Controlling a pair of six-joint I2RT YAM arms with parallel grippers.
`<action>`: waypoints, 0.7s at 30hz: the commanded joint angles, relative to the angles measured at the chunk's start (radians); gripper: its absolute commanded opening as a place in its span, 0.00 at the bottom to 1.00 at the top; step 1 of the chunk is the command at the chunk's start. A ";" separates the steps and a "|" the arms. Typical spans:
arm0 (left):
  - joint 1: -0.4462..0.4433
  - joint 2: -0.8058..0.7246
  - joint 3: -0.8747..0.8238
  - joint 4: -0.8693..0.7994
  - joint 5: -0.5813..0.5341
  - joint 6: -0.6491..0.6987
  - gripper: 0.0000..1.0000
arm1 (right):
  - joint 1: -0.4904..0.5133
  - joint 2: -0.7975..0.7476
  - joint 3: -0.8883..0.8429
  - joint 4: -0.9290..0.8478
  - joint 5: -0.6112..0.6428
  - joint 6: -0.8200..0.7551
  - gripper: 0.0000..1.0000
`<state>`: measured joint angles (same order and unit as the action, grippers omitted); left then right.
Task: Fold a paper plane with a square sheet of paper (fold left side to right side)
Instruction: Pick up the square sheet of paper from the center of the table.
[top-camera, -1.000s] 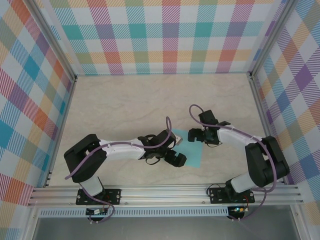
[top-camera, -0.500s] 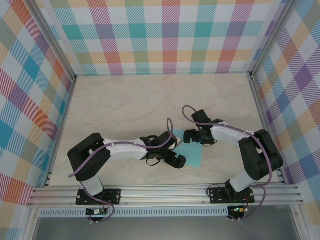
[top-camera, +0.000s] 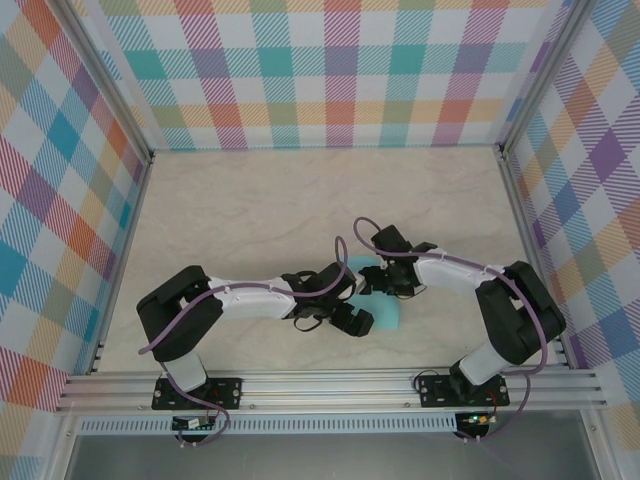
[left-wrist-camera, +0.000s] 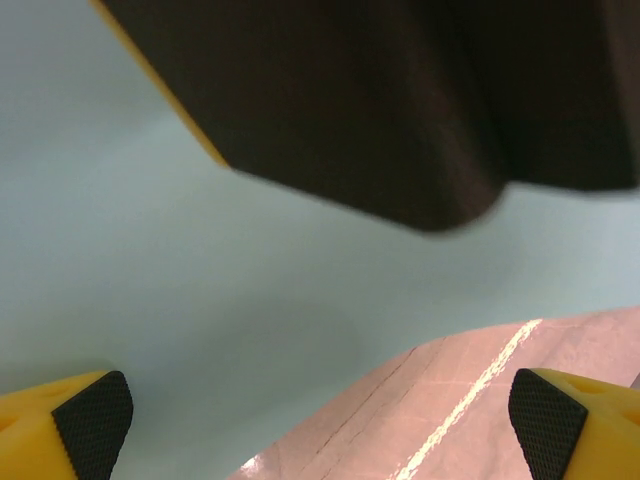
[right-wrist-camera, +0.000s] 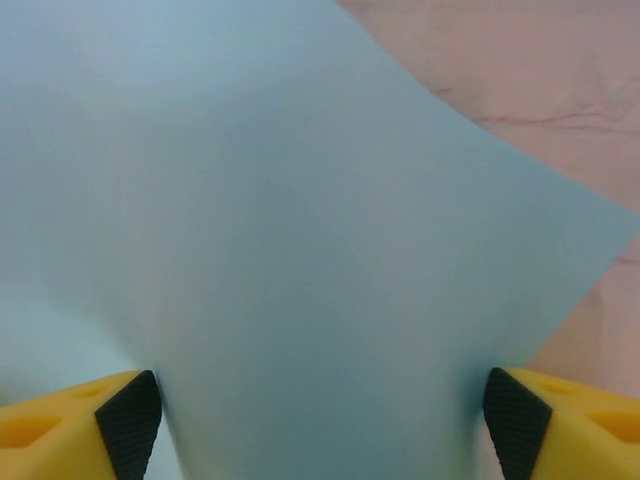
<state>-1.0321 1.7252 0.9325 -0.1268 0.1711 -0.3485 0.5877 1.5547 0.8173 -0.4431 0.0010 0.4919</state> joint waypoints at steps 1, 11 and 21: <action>-0.020 -0.032 -0.027 0.021 0.007 -0.012 1.00 | 0.012 -0.027 -0.012 -0.035 -0.083 0.019 0.76; 0.026 -0.311 -0.098 0.024 -0.105 -0.007 1.00 | -0.039 -0.097 -0.053 0.057 -0.225 0.004 0.39; 0.421 -0.699 -0.266 0.123 0.190 -0.176 1.00 | -0.291 -0.296 -0.142 0.292 -0.695 0.001 0.34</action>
<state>-0.6907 1.0779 0.7013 -0.0593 0.2062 -0.4397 0.3443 1.3056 0.6872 -0.2623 -0.4679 0.4927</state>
